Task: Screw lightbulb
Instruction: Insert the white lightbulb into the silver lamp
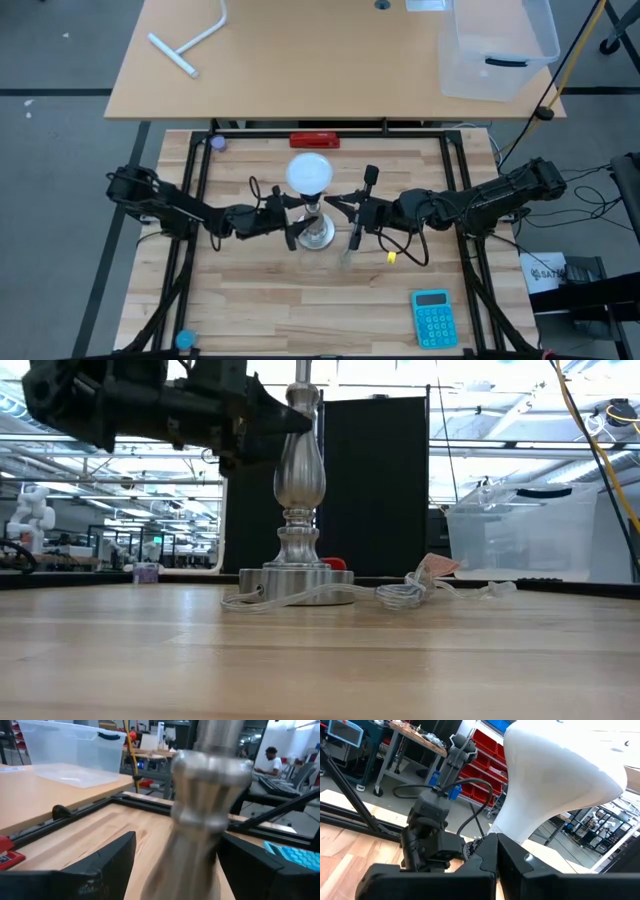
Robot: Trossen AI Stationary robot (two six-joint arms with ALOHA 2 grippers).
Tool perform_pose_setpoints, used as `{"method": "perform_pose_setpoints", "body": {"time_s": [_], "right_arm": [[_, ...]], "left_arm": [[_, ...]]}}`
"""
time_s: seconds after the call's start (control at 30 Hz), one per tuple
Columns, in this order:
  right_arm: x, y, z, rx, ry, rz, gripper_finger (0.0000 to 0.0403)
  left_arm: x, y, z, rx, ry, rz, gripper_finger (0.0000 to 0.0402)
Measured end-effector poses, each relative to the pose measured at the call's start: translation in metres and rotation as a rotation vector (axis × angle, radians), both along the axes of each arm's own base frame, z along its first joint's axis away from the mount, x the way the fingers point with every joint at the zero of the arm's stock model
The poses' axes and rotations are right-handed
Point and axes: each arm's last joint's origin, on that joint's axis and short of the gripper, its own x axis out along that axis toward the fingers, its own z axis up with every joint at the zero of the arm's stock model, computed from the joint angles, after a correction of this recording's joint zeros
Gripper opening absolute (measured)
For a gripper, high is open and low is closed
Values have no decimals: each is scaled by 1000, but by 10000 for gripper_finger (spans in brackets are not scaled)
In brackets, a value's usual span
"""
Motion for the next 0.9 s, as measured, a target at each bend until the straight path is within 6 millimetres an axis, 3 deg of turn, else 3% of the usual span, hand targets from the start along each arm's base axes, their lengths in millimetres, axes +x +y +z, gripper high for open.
{"method": "perform_pose_setpoints", "body": {"time_s": [0.17,0.4,0.9], "right_arm": [[0,0,0,1,0,0,0],[0,0,0,16,-5,0,0],[1,-5,1,195,-69,-24,11]], "left_arm": [[9,3,-7,-5,-15,7,256],[15,3,-9,12,-9,13,167],[15,3,-10,11,12,15,168]]}}
